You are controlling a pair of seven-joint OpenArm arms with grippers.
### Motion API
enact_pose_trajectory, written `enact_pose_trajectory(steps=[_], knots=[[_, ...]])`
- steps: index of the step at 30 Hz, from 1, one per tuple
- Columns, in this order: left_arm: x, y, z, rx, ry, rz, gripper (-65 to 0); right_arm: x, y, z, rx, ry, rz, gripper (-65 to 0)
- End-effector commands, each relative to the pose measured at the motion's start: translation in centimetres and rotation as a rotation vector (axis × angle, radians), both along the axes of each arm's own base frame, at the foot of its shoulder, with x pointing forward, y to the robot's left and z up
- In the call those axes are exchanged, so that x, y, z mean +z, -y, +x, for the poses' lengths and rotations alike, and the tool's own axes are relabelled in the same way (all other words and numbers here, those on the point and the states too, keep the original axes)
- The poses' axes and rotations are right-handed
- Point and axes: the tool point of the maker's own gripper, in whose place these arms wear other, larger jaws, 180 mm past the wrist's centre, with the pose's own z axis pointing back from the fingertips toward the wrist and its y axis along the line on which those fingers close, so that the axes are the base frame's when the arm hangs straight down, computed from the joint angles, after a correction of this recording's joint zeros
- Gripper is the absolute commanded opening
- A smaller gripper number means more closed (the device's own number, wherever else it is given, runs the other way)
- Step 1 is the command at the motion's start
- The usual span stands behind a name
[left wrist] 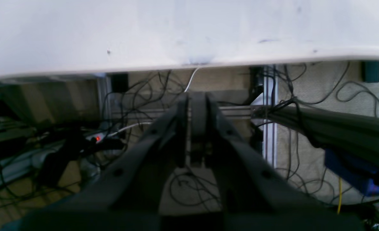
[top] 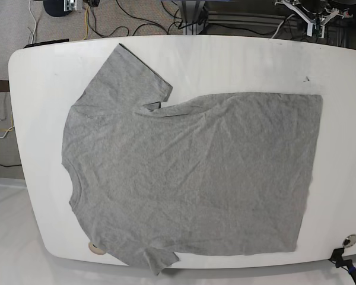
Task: Fold the T-shirt properly
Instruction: 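Lower both grippers toward the grey t-shirt's sleeve and hem corner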
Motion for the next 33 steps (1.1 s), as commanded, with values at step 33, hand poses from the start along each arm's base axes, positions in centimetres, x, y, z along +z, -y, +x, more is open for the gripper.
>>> enact_pose_trajectory(steps=[33], knots=[[7.6,-1.0,7.9,-0.004,0.176,0.071,-49.8,11.4,-1.2,15.2,0.071,0.434,0.037,-59.4]])
